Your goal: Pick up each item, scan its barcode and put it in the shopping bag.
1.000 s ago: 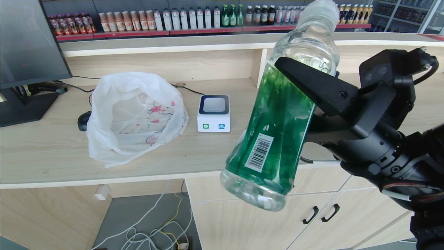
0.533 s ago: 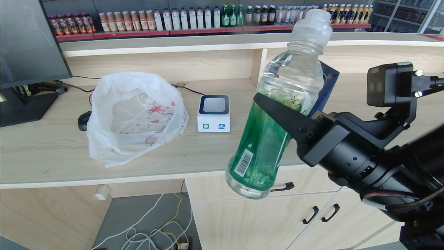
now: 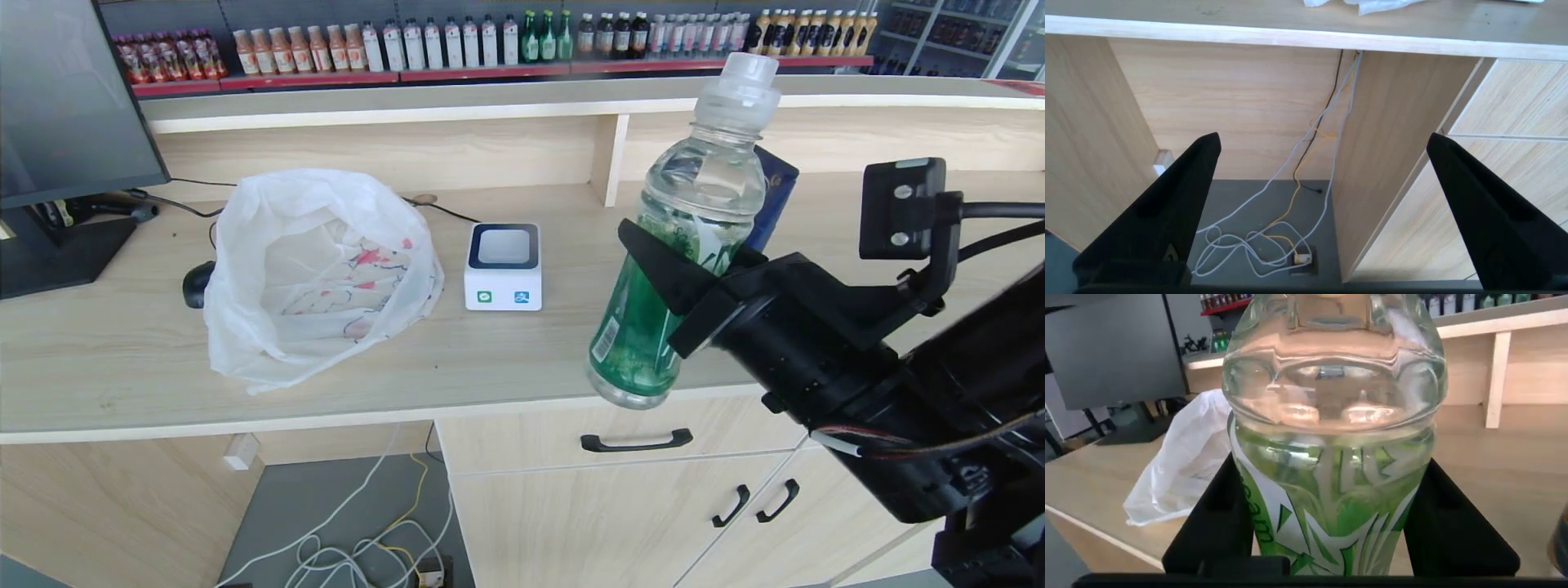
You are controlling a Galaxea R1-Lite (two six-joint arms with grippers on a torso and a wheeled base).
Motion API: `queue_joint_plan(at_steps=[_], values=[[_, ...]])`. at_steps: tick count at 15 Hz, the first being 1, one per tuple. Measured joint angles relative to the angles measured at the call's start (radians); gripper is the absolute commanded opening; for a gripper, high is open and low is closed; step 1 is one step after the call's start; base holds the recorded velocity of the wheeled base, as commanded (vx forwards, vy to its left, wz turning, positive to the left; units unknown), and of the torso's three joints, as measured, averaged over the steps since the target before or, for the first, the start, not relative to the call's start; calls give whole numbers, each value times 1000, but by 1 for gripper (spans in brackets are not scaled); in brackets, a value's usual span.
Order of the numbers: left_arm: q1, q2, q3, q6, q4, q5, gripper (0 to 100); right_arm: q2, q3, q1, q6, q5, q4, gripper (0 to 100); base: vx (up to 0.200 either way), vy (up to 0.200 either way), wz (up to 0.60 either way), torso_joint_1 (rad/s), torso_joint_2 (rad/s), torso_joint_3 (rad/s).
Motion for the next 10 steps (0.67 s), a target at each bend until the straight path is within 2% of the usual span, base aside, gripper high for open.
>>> queue_joint_plan(at_steps=[2,4,6,10], values=[[0,0,0,0,0,0,100,-2,-3,1,-55,-102,1,0,0,0,0,0,0,0],[1,0,0,0,0,0,100,-2,-33,2,-80,-141,0,0,0,0,0,0,0,0],[1,0,0,0,0,0,100,1,-74,-4,-142,-162,-1,0,0,0,0,0,0,0],[0,0,0,-1,0,0,100,19,-95,-35,-159,-161,-3,0,0,0,0,0,0,0]])
